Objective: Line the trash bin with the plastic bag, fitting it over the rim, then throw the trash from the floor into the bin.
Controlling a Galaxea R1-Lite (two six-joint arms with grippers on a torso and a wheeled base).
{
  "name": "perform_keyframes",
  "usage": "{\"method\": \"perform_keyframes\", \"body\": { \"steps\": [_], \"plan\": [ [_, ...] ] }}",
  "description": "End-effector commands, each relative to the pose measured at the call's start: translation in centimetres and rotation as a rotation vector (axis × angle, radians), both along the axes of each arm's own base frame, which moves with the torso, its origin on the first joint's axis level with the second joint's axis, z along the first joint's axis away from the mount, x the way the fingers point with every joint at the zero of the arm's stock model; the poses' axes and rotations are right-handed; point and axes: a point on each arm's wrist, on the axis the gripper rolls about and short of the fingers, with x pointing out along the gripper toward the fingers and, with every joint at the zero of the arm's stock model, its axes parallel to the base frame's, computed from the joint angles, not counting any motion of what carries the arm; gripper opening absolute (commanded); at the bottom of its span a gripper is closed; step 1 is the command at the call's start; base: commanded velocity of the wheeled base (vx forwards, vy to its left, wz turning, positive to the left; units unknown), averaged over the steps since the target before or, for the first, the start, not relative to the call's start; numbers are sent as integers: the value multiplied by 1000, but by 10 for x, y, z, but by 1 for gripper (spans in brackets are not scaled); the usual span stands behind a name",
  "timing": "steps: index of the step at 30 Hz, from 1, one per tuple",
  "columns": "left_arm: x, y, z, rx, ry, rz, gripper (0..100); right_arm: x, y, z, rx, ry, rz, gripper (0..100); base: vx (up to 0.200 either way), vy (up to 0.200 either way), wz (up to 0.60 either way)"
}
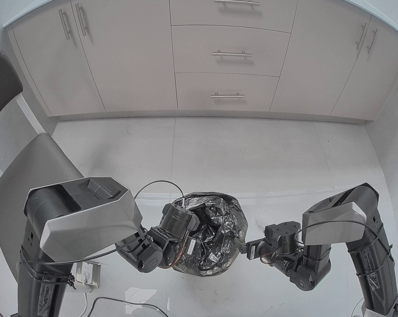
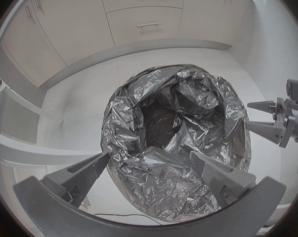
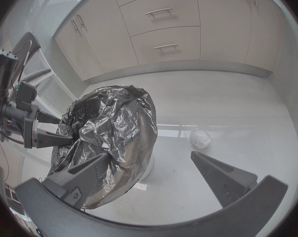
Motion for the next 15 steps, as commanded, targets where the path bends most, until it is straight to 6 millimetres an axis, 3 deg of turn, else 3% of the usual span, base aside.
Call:
{"method": "perform_keyframes", "body": {
  "steps": [1,15],
  "plan": [
    [-1,4,-7,14,16,8,100,1,0,3,12,-18,-2,100,0,0,0],
    [-7,21,-27,116,58,32,100,0,0,4,13,-18,-1,100,0,0,0]
  ]
}}
